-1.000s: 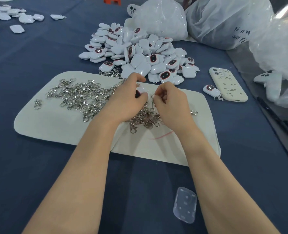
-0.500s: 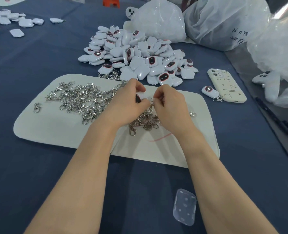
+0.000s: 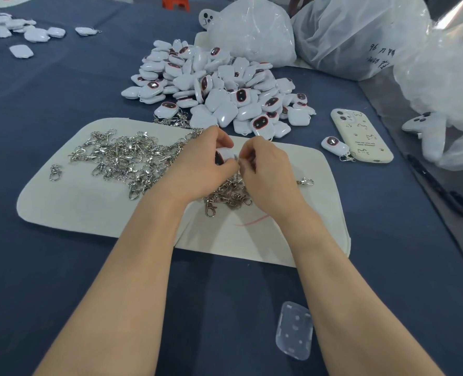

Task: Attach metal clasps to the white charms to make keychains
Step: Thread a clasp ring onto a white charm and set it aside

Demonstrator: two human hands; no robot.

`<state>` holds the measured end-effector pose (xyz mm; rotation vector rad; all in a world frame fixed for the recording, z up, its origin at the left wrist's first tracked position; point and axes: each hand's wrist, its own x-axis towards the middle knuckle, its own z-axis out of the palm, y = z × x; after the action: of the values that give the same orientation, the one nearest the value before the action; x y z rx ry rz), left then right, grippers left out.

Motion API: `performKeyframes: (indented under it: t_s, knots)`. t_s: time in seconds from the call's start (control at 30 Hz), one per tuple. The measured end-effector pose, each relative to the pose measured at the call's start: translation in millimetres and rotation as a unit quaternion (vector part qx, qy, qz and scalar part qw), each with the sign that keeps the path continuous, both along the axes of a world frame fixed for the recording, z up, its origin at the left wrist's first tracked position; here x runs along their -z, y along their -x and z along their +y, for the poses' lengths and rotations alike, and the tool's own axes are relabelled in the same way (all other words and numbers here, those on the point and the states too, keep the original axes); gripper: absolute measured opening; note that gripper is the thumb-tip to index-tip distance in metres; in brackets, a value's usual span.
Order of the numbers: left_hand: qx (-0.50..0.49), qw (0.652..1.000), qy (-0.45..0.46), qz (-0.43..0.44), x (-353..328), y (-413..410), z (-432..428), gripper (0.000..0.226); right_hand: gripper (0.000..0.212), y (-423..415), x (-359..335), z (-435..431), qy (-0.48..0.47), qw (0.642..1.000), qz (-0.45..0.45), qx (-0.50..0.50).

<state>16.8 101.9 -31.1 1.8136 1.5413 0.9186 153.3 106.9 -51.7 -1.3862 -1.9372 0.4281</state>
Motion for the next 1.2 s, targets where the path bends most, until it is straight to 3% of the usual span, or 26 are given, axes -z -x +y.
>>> performKeyframes:
  t_s: [0.17, 0.37, 1.2]
  knots:
    - [0.009, 0.999, 0.034, 0.01, 5.3, -3.3, -0.8, 0.026, 0.009, 3.3, -4.9, -2.3, -0.02, 0.999, 0.041, -0.005]
    - [-0.024, 0.998, 0.008, -0.061, -3.1, 0.3, -2.9, 0.028, 0.013, -2.2, -4.3, -1.5, -0.019, 0.997, 0.067, 0.021]
    - [0.011, 1.0, -0.01, 0.025, 1.5, -4.5, -1.1, 0.024, 0.01, 0.9, 2.9, -1.9, -0.001, 1.0, 0.014, -0.003]
